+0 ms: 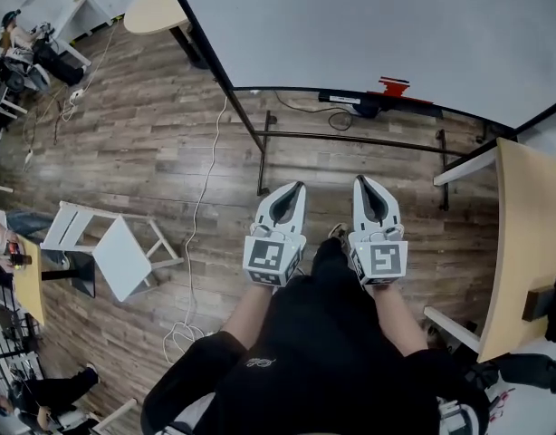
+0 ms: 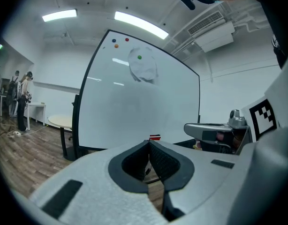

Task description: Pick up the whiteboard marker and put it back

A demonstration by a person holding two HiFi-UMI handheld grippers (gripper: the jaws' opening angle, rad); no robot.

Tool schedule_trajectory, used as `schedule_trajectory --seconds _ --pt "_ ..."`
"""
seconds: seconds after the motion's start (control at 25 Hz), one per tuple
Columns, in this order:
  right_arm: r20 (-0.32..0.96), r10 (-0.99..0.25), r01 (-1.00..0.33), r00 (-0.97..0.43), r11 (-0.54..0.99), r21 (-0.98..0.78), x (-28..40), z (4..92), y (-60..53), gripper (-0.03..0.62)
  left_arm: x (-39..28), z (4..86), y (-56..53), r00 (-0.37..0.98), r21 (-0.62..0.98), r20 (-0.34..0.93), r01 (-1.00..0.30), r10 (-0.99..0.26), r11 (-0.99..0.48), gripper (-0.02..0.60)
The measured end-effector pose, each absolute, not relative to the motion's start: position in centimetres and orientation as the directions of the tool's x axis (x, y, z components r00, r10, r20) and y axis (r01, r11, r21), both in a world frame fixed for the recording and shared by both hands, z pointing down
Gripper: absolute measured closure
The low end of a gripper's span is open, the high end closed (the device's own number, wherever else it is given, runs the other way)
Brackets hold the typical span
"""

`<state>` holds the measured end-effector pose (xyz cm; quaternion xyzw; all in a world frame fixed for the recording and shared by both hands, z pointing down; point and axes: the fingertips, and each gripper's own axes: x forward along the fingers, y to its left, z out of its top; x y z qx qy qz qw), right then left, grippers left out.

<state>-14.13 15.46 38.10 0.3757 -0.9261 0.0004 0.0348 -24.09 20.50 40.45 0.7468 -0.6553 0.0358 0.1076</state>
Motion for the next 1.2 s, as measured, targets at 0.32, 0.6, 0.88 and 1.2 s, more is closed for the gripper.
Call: schedule_trajectory --seconds 0.32,0.6,0.88,1.2 --pt "0.071 -0.696 -0.697 -0.715 0.717 0.003 -12.5 38.4 6.1 0.592 -22.2 41.4 9.6 0.186 0.087 0.245 -0.982 -0.951 -0.170 0.575" --pt "0.112 -0.699 -0.706 -0.707 0.707 -0.045 -9.2 40.7 -0.5 0.592 -19.2 43.5 2.6 0.234 -0.005 0.341 -0.968 -0.910 -0.251 0.575" --pt "0.158 -0.699 -0.714 -0.697 0.696 -0.073 -7.3 42.9 -3.1 0.592 -18.1 45.9 -1.3 0.258 -0.091 0.452 -0.939 -0.854 -0.332 0.575" --pt "0.196 -0.728 -0.750 -0.657 0.657 -0.075 -7.0 44.8 -6.3 0.592 -18.9 47.8 -5.7 0.262 -0.242 0.502 -0.872 -0.824 -0.425 0.575"
